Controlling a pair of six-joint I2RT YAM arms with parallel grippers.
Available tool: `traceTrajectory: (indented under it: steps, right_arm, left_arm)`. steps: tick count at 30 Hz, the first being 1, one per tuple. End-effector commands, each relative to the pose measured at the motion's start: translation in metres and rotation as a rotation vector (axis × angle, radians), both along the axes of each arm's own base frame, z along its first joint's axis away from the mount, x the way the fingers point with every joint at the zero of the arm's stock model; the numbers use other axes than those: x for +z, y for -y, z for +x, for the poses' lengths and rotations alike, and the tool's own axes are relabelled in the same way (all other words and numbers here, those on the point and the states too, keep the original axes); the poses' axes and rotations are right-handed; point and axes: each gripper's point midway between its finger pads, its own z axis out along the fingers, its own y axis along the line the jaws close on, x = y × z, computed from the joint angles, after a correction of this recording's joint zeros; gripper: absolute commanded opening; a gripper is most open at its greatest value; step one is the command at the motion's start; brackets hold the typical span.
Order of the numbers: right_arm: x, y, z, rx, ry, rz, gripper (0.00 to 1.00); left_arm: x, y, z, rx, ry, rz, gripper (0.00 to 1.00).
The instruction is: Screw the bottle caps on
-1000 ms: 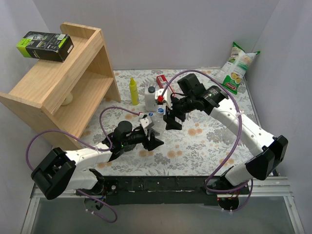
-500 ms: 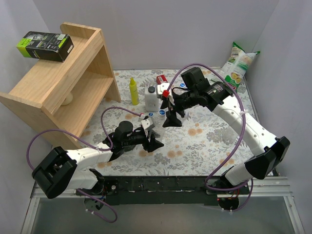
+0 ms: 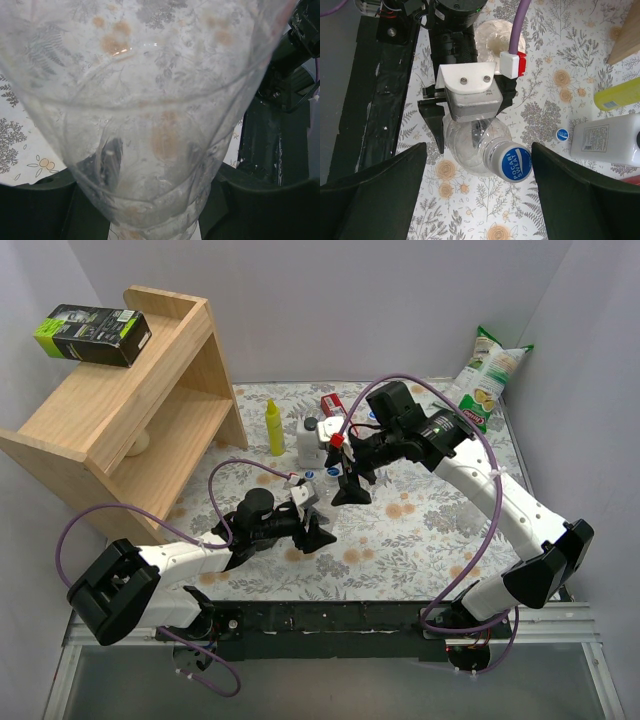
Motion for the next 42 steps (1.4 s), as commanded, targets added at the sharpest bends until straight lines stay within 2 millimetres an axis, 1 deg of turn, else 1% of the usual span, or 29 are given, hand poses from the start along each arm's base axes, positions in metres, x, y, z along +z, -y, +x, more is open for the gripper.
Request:
traceTrajectory:
  steps: [1,8,18,26,34,42]
  right_arm:
    - [0.001,0.001,-0.004,0.013,0.022,0.004,0.91]
    - [-0.003,0.003,-0.003,0.002,0.019,-0.011,0.91]
    - [0.004,0.004,-0.003,-0.015,0.05,-0.007,0.91]
    - [-0.005,0.003,-0.001,-0.024,0.052,-0.039,0.91]
    - [-0.004,0.008,0.003,-0.054,0.079,-0.056,0.9]
    - [-0.005,0.012,0.001,-0.063,0.08,-0.068,0.88]
  left_arm:
    - [0.018,0.005,0.006,-0.011,0.038,-0.044,0.0]
    - [0.018,0.003,0.01,0.019,0.03,-0.046,0.0]
    - [0.017,0.002,0.012,0.05,-0.005,-0.06,0.0]
    - [0.018,0.002,0.013,0.049,0.006,-0.06,0.0]
    - [0.017,0.001,0.015,0.068,-0.002,-0.059,0.0]
    - [0.016,-0.001,0.017,0.087,0.005,-0.058,0.0]
